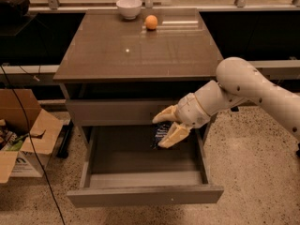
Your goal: Place rxbar blueberry into middle drawer
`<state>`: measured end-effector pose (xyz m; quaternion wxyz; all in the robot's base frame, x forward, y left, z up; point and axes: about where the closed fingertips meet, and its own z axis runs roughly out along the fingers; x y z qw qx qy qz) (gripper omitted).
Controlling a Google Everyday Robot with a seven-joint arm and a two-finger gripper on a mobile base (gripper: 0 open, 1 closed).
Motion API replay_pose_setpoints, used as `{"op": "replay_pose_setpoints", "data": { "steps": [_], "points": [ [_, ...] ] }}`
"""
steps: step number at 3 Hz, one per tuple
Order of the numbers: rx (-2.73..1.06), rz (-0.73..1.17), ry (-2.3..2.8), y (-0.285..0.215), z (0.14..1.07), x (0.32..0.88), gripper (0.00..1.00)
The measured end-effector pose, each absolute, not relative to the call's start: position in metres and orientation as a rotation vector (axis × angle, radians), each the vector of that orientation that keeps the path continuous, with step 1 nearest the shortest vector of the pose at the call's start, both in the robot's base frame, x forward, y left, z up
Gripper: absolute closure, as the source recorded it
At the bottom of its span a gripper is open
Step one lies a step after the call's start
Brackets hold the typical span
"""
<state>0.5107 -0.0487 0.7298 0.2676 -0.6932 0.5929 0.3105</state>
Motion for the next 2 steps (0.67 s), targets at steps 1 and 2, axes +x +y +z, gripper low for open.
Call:
{"op": "replay_pose_setpoints", "data": {
  "steps": [1, 2],
  "points": [
    [-1.799, 0.819, 1.720, -0.056, 0.690, 0.515, 1.00],
    [-1.737, 0.838, 1.794, -0.067, 0.643, 0.525, 1.00]
  ]
}}
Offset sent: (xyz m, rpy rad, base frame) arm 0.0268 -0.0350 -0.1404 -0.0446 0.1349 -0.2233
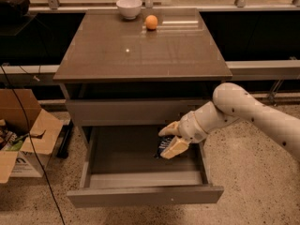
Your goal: Place rxbar blueberry into middle drawer
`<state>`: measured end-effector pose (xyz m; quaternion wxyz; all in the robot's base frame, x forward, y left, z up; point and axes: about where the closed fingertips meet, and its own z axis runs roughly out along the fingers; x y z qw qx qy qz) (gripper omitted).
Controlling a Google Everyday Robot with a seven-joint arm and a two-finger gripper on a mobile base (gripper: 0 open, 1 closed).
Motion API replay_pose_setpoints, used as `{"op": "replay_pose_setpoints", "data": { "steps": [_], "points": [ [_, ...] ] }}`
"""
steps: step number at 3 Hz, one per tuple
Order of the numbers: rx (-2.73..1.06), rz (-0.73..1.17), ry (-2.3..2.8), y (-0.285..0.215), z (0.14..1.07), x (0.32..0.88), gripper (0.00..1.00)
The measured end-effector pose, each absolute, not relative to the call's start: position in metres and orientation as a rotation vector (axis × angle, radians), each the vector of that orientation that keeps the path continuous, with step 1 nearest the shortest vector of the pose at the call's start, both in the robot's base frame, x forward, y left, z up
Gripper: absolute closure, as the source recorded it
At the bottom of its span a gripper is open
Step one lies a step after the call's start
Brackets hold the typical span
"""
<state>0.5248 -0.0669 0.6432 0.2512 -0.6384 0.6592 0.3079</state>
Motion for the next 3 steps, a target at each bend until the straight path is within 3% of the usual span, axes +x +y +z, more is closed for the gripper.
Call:
{"op": "replay_pose_setpoints", "data": {
  "steps": [3],
  "points": [
    [-1.481, 0.896, 2.008, -0.110, 0.513, 0.537, 1.00]
  ]
}}
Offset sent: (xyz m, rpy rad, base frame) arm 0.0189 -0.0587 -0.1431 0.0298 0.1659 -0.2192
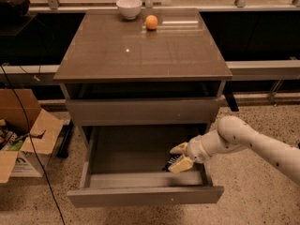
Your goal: Place rxbar blueberry into middle drawer
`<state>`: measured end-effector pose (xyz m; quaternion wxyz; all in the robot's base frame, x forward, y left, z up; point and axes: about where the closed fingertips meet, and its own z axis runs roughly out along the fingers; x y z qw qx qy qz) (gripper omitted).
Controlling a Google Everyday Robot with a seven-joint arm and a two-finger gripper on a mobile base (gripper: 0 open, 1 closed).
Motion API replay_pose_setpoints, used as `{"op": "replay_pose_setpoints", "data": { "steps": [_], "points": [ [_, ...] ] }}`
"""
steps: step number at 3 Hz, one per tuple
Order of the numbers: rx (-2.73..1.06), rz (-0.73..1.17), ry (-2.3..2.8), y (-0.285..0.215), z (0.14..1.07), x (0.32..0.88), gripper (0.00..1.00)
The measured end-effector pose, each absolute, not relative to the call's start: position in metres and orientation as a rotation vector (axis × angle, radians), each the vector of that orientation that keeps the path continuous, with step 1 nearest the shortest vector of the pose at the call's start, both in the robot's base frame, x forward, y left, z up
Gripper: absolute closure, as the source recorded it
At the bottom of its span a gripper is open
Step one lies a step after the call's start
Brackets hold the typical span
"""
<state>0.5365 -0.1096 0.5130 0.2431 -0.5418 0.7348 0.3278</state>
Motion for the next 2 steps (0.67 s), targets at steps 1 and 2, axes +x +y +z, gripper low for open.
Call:
{"op": "replay_pose_setpoints", "data": {
  "steps": [1, 2],
  "points": [
    [-1.373, 0.868, 2.081, -0.111, 0.470, 0.540, 1.00],
    [-1.292, 0.834, 2.152, -0.110, 0.433, 0.544, 1.00]
  ]
}}
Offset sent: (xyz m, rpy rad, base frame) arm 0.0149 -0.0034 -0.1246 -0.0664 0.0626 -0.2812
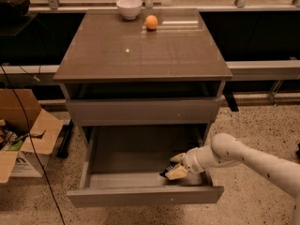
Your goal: Place rxbar blueberry into middle drawer
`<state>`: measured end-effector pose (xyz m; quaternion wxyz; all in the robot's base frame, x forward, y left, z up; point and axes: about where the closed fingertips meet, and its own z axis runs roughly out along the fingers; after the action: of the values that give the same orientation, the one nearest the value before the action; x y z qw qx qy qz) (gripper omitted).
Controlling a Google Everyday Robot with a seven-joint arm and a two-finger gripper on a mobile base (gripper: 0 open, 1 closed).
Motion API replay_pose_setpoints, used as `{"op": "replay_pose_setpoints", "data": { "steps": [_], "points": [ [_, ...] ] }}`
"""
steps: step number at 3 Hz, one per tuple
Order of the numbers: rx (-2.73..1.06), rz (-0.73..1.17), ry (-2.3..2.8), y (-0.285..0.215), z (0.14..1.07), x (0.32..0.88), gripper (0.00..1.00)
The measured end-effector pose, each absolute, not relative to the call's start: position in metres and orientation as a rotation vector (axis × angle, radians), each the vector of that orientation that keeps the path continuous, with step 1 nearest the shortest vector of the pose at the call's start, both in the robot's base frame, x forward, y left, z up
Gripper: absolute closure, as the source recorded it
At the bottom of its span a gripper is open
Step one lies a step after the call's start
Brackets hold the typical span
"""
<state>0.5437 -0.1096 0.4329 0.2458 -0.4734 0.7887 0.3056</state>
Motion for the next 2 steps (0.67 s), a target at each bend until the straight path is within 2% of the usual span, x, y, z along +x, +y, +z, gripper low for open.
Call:
{"op": "replay_pose_setpoints", "data": {
  "steps": [1, 2],
  "points": [
    [-1.180, 0.825, 2.263, -0.1086, 0.3928, 0.5412, 0.81],
    [-1.150, 0.819, 2.284, -0.1089, 0.3867, 0.5428, 0.58]
  ]
}}
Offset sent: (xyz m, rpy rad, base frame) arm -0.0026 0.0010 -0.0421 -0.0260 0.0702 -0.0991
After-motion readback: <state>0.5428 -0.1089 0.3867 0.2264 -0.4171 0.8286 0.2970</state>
